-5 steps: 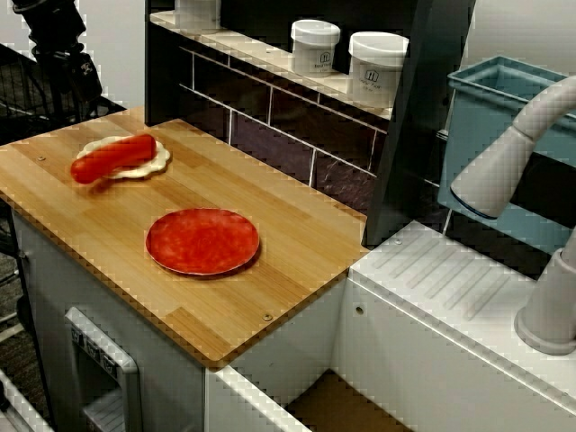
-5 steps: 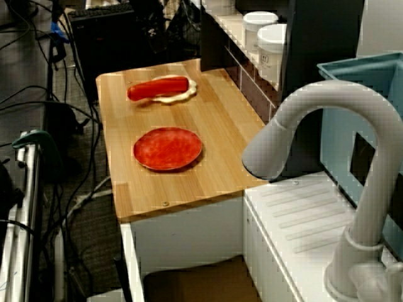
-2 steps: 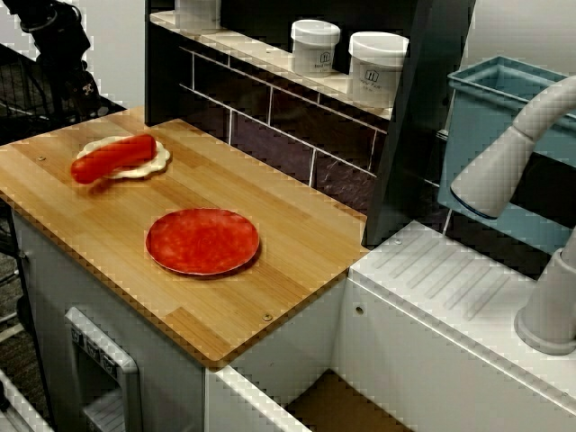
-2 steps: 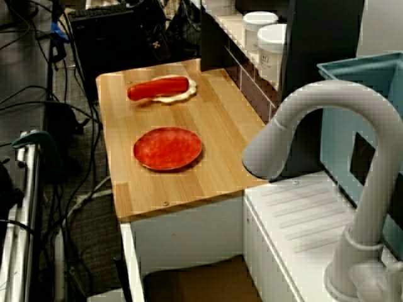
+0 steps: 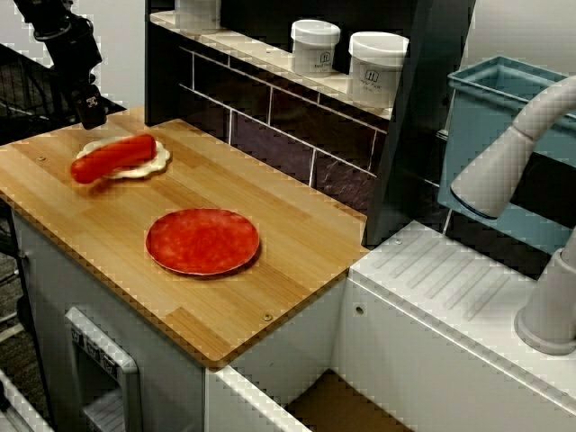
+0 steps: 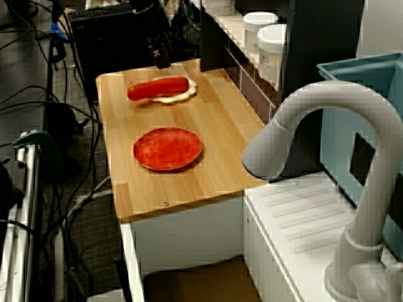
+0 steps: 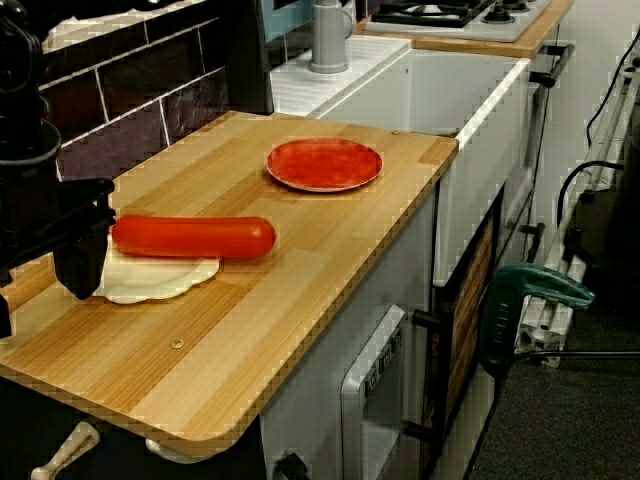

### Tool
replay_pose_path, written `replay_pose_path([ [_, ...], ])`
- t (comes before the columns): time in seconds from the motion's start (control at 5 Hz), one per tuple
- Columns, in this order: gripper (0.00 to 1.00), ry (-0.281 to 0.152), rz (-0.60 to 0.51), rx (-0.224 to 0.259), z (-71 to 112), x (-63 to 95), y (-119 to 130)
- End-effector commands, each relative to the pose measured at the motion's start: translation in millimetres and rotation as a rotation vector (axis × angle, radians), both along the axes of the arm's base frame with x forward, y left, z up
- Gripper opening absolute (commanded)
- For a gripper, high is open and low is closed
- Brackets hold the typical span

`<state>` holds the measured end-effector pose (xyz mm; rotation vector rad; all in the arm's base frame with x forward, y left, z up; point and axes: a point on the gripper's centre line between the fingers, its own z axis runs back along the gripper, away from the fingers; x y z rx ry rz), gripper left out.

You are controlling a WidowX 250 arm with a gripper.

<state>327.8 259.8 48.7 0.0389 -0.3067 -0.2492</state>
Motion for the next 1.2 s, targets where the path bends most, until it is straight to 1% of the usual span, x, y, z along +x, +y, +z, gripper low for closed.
replay_pose_path([
  [0.0,1.0,-0.022,-0.055,0.057,15.0,-13.5,5],
  [1.0,1.0,-0.016,-0.039,0.085,0.1,-9.5,-1],
])
